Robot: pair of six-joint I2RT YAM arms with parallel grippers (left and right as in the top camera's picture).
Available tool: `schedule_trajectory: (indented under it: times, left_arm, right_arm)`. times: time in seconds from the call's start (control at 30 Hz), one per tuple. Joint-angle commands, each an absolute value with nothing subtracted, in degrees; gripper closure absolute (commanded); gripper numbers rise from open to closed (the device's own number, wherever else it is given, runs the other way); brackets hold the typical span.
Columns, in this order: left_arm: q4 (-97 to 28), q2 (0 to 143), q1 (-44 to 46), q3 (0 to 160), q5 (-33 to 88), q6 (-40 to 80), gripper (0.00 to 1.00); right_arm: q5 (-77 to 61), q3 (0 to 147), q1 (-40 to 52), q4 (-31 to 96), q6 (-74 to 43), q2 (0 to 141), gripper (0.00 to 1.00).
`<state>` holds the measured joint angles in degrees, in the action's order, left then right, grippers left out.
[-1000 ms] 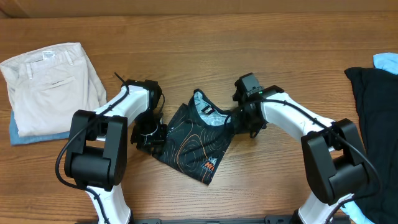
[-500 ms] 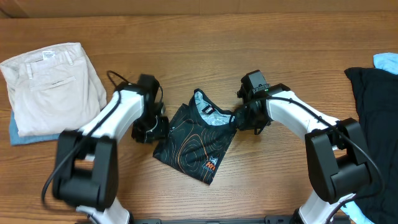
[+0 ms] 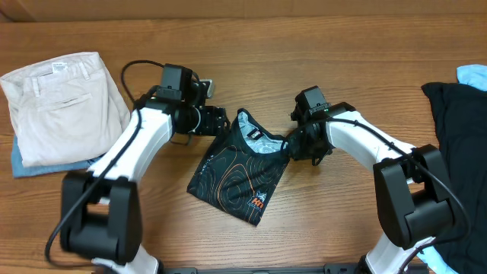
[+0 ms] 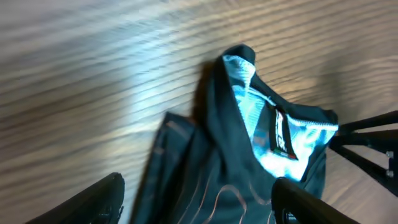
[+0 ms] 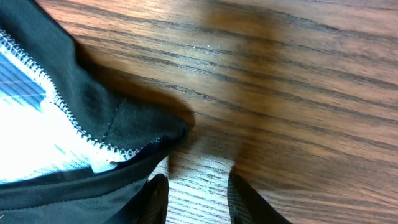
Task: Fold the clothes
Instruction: 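Grasp the folded black jersey's left side with the left gripper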
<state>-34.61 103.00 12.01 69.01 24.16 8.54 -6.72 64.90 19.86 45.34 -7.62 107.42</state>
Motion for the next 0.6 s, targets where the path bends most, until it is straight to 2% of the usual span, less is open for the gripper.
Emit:
schedule_trajectory:
  times: [0.0,0.3,0.4,0.57]
  left_arm:
    - [-33.26,108.75,12.38,70.61,32.8,7.55,0.22]
    - [-33.61,117.8,12.58,72.18,33.63,8.36,0.25]
    - [-34.0,119.26,13.23,72.18,37.23,8.27,0.36]
    - [-34.3,119.57,14.55,72.18,38.48,7.7,0.72]
  right_arm:
    - [-5.52,64.34,19.22,45.76,-7.49,107.44,0.65]
    - [-6.09,64.34,19.22,45.74,-7.49,107.44,0.64]
    - [-6.07,64.34,19.22,45.71,-7.49,107.44,0.64]
    - [-6.07,64.34,19.22,45.87,-7.49,107.44,0.64]
